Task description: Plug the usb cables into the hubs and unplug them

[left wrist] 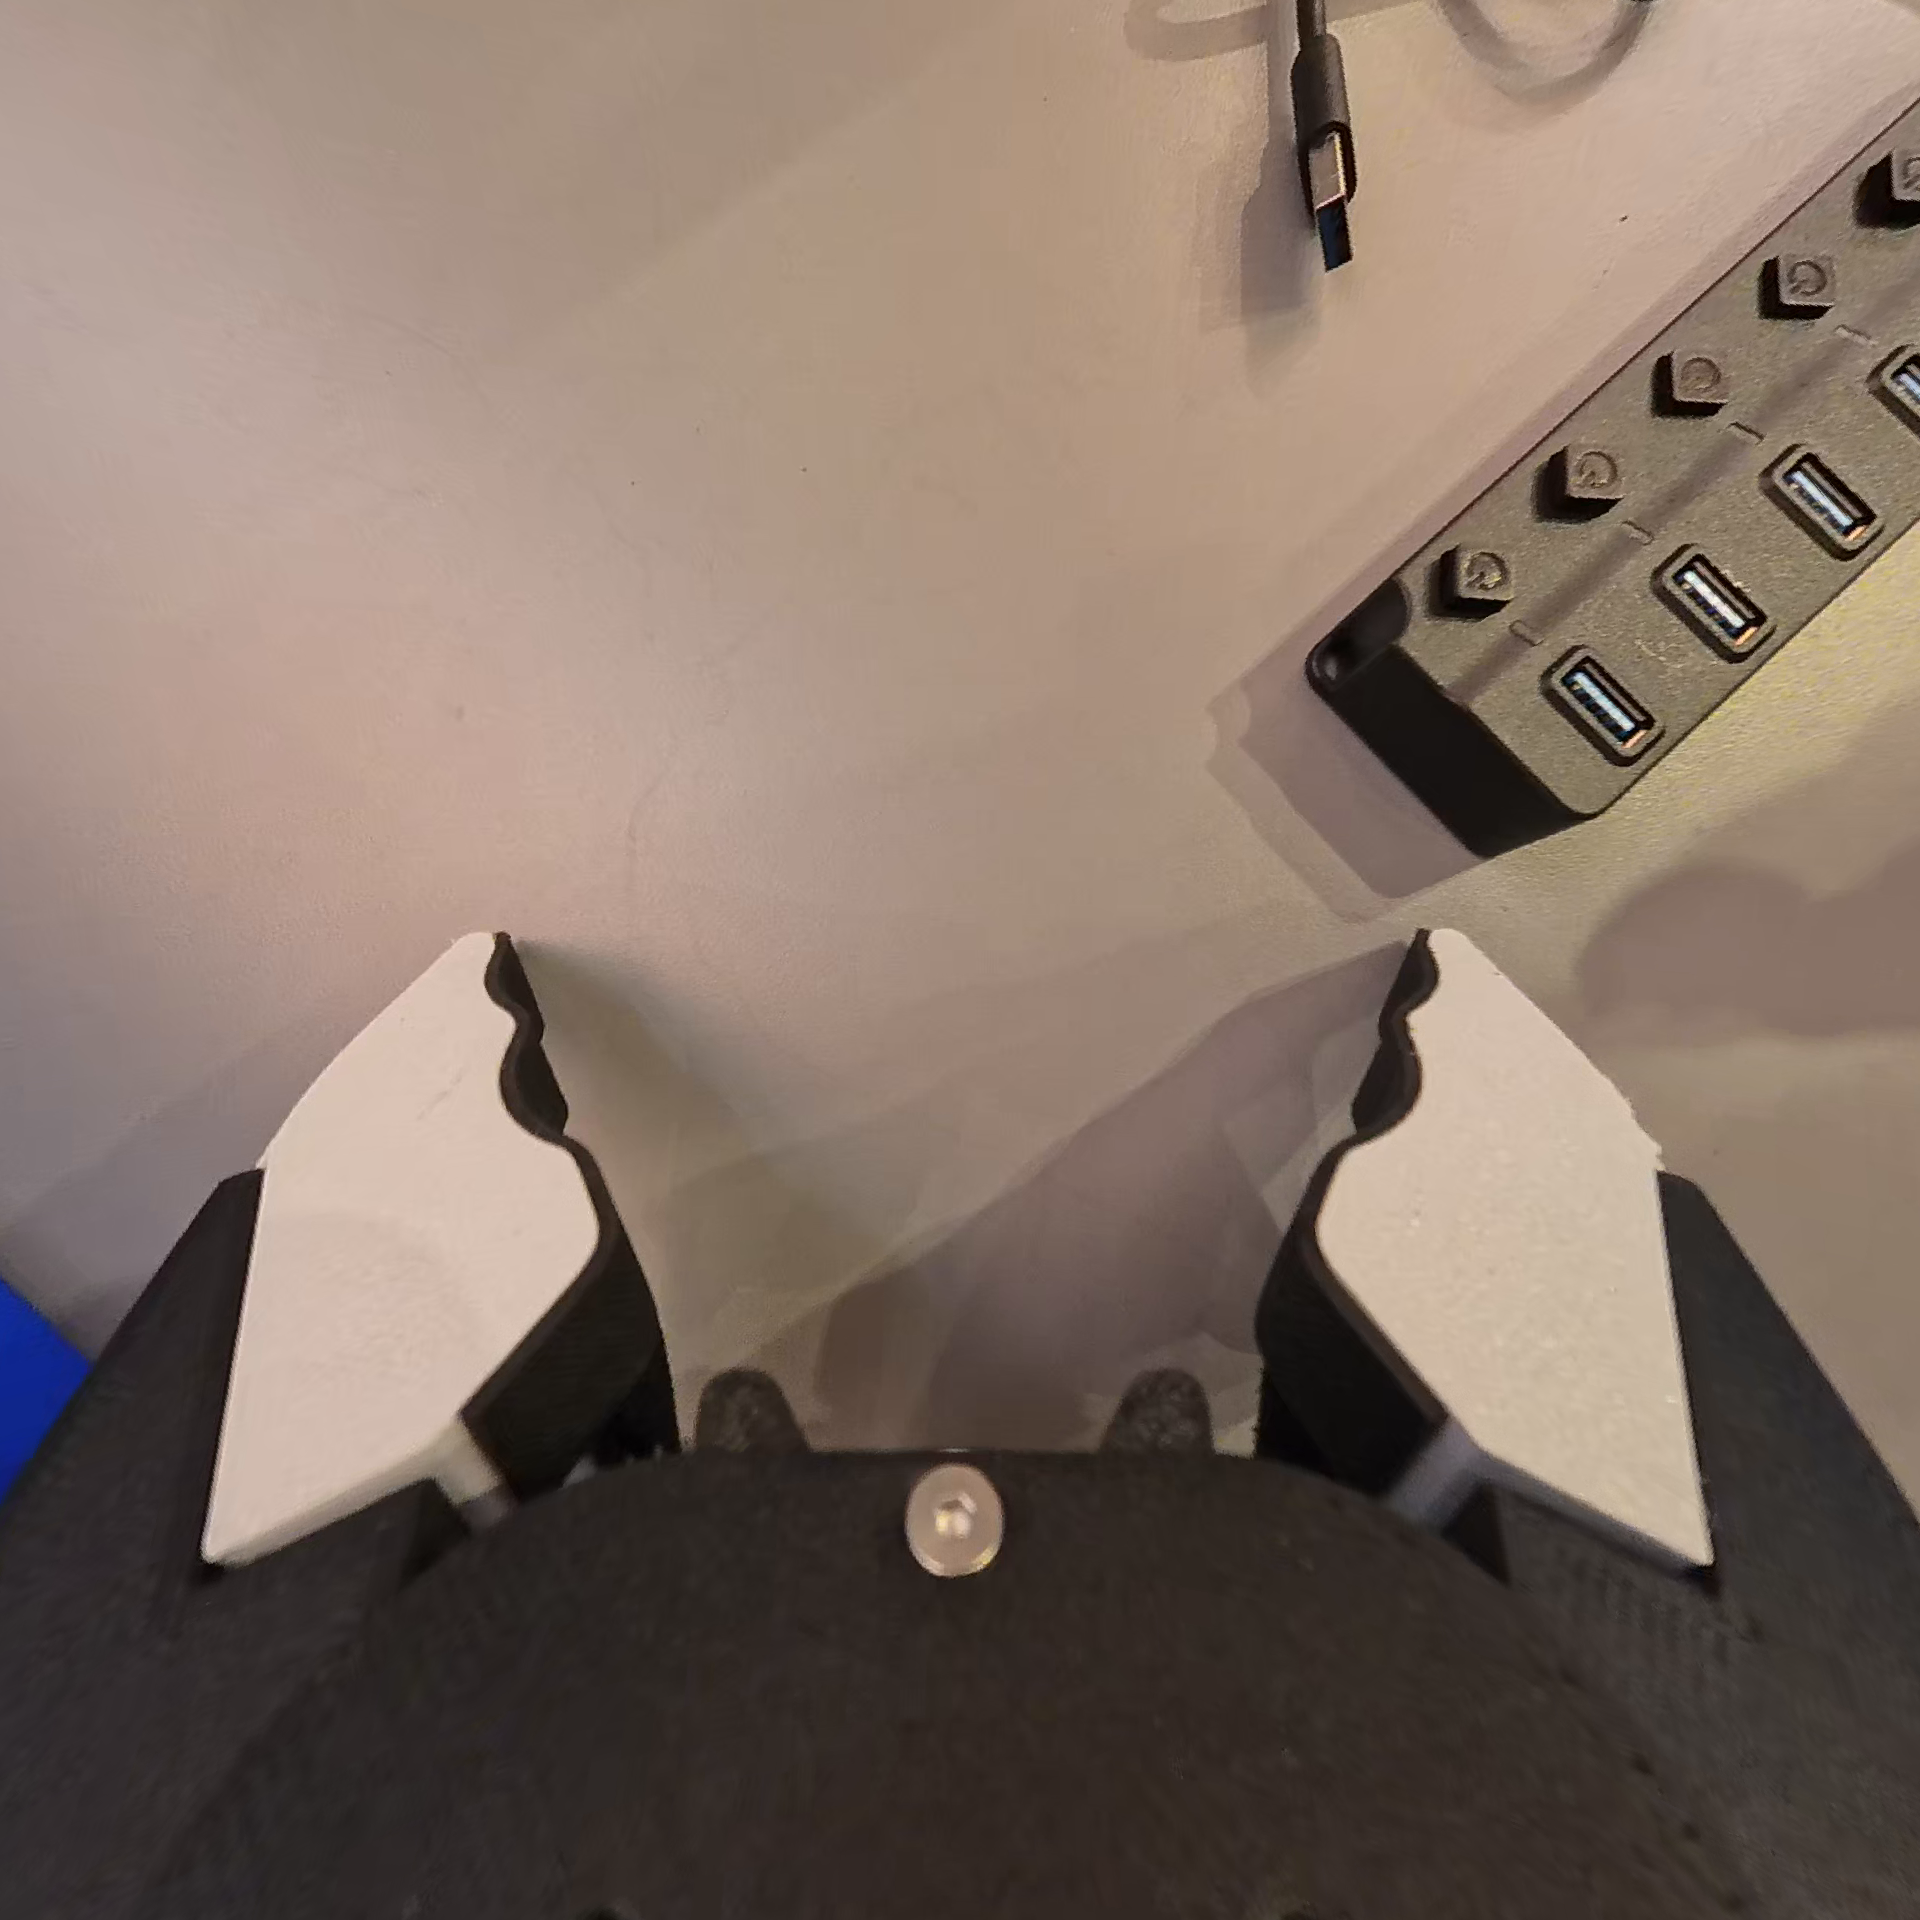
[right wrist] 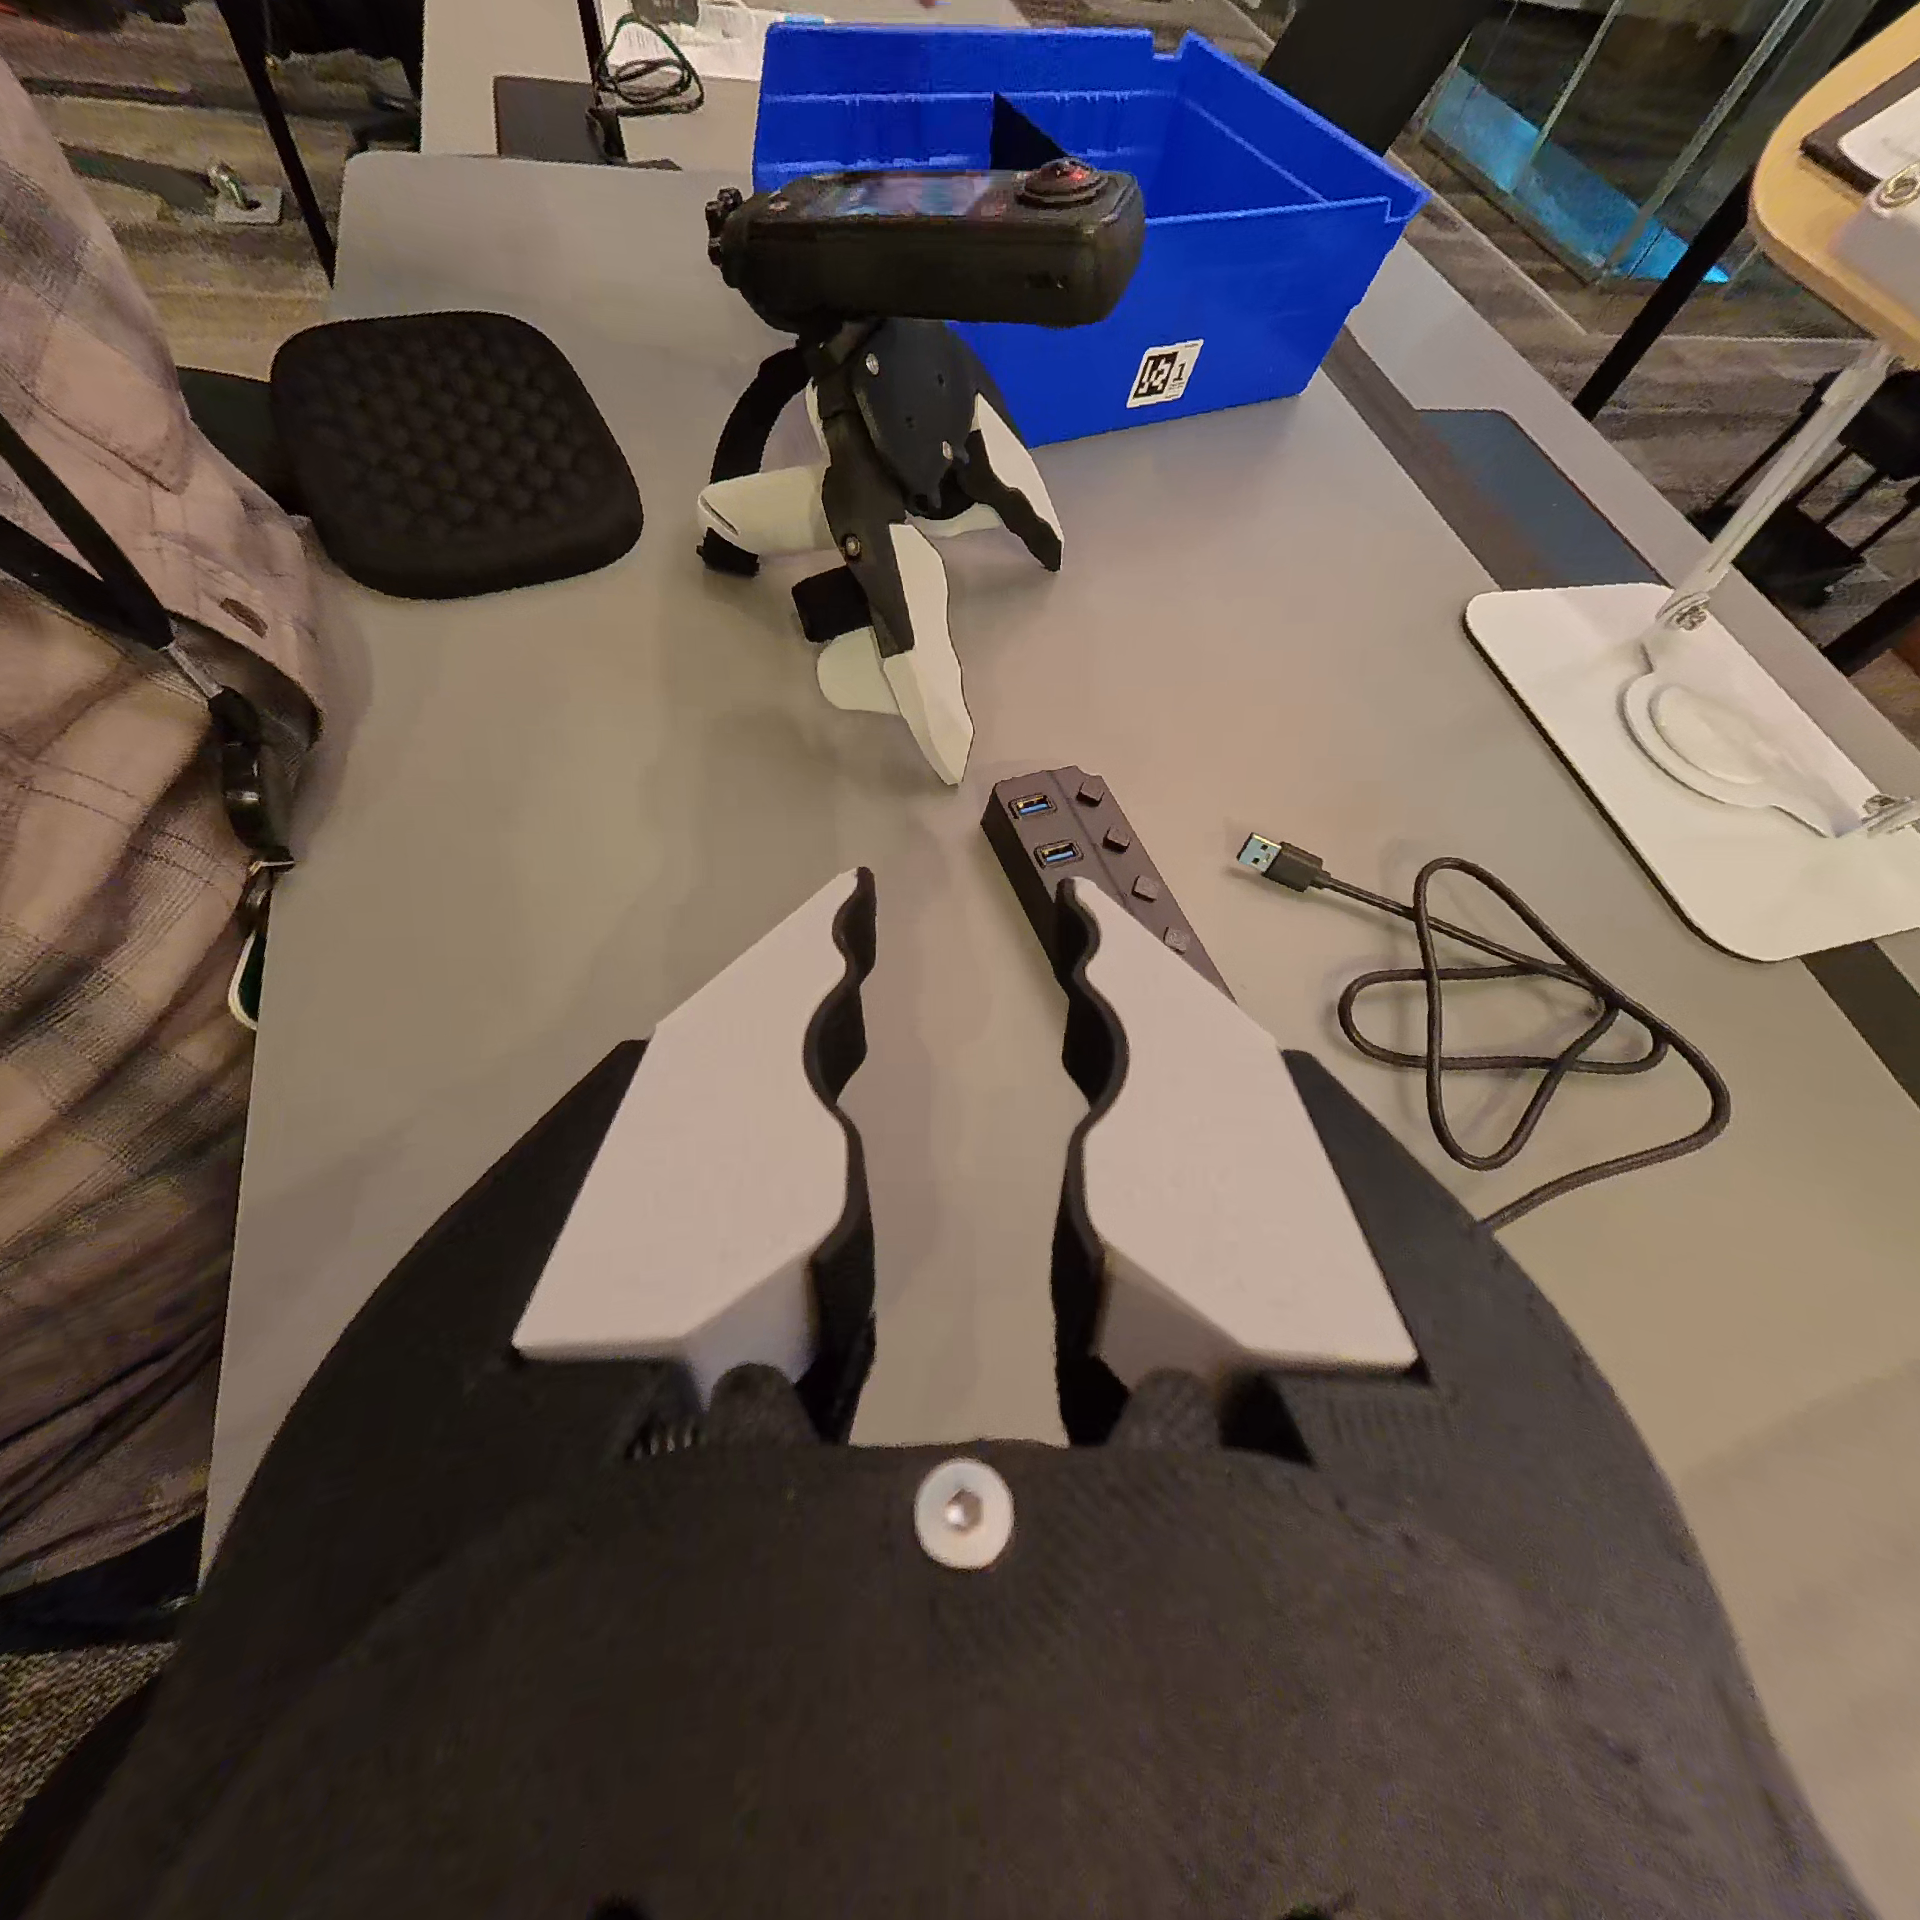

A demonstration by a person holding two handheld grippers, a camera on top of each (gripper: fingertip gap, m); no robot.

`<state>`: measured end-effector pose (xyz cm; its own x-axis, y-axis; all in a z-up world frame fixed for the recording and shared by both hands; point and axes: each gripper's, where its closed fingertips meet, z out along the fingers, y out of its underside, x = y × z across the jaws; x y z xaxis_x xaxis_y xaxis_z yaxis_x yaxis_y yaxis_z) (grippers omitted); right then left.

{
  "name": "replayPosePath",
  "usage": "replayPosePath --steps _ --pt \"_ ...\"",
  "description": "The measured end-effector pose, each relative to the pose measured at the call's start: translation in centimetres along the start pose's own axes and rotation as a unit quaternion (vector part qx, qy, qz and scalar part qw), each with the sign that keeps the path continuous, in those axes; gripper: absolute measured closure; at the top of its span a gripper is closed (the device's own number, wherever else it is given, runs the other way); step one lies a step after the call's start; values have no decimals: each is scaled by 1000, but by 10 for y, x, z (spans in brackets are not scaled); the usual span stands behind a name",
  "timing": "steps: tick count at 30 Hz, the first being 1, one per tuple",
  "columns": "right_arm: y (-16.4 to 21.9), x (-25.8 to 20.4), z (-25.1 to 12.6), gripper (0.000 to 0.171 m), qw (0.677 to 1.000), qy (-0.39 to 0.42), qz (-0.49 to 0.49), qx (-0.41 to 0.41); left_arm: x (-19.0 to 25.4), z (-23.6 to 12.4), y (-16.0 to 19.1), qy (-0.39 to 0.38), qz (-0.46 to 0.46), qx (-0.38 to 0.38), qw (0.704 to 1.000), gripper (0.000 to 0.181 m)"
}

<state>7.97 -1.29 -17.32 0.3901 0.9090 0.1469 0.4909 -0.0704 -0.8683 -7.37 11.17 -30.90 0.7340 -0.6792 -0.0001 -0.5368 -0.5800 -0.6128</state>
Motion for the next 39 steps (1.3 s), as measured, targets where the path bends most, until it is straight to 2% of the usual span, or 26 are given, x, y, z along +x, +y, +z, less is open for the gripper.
replayPosePath --steps 27,39 --pt "27 -32 -45 139 998 -31 -21 49 0 0 0 1 1 0 1000 35" --pt "35 -28 -62 139 998 -32 -24 58 5 13 -17 22 27 -8 999 35"
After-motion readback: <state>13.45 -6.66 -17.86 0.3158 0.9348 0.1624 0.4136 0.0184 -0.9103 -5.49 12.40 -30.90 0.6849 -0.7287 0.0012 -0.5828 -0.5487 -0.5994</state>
